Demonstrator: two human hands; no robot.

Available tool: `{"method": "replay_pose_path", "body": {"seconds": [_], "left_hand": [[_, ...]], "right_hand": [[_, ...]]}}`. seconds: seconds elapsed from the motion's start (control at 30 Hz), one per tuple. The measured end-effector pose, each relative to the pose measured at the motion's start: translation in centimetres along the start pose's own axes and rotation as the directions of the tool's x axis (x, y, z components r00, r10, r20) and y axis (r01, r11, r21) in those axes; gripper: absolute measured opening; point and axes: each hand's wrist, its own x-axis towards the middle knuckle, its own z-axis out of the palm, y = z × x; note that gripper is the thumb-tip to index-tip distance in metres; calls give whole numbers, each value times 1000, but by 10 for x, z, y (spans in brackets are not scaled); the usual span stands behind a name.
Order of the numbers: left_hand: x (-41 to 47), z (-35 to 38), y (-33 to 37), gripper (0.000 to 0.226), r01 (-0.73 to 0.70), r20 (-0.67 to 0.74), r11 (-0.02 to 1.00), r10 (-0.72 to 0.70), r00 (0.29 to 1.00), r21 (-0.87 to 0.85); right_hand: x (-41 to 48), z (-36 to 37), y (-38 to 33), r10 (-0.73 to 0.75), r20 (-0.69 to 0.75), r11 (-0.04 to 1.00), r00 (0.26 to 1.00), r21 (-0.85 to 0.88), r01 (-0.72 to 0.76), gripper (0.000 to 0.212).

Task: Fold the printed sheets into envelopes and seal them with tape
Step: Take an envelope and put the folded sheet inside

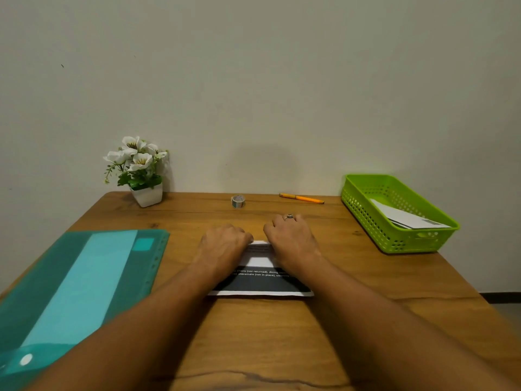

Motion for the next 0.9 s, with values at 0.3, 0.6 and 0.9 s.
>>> {"method": "replay_pose_path", "body": {"seconds": [0.3, 0.6, 0.9], "left_hand": [[1, 6, 4, 19, 14, 70, 999, -18, 997, 51], [-9, 23, 1, 26, 9, 55, 998, -6, 998, -60], [-19, 14, 6, 70, 23, 188, 992, 0, 982, -123]], "right_hand": [[1, 4, -15, -65, 17, 998, 998, -16, 65, 25], [-17, 11, 5, -18, 70, 998, 997, 61, 14, 30], [-49, 28, 41, -20, 70, 957, 997, 291, -2, 51]]}}
